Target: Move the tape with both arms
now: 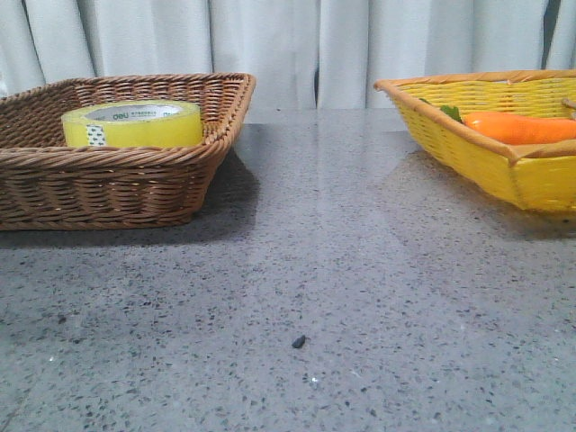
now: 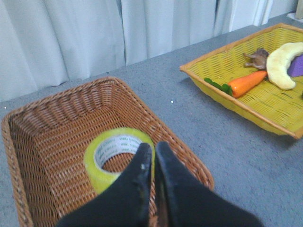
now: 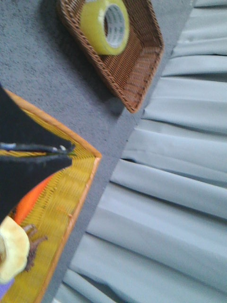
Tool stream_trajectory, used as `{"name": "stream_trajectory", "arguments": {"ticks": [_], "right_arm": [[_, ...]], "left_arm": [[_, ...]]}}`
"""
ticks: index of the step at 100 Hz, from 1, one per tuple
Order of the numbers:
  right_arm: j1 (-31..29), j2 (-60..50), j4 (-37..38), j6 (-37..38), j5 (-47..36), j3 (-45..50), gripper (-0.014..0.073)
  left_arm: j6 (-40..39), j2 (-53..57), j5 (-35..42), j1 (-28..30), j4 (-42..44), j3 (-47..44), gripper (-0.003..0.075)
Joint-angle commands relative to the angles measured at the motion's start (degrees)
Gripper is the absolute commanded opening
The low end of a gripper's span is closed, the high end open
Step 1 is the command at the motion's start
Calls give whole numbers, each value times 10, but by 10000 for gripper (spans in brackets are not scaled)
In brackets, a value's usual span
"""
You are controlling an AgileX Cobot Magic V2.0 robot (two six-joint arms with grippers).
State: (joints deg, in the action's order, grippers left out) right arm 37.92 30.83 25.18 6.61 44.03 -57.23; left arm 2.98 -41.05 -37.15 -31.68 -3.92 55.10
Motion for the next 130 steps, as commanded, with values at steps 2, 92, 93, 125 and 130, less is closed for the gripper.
{"name": "stream_trajectory", "arguments": {"ticks": [2,92,93,125,130], "right_arm": [[-2,-25,39,43,-91,48,-74],[-2,-308,326,354,16,291,-74],[-2,-309,324,354,23,291,-74],[-2,-324,327,354,80,291,-74],[-2,-324,327,354,80,291,-74]], "left_arm": [[1,69,74,0,-15,-48,-21],[-1,428,164,0,-51,-379,-21],[-1,428,164,0,-51,-379,-20],[-1,428,164,0,-51,-381,-20],[-1,428,164,0,-51,-381,-21]]}}
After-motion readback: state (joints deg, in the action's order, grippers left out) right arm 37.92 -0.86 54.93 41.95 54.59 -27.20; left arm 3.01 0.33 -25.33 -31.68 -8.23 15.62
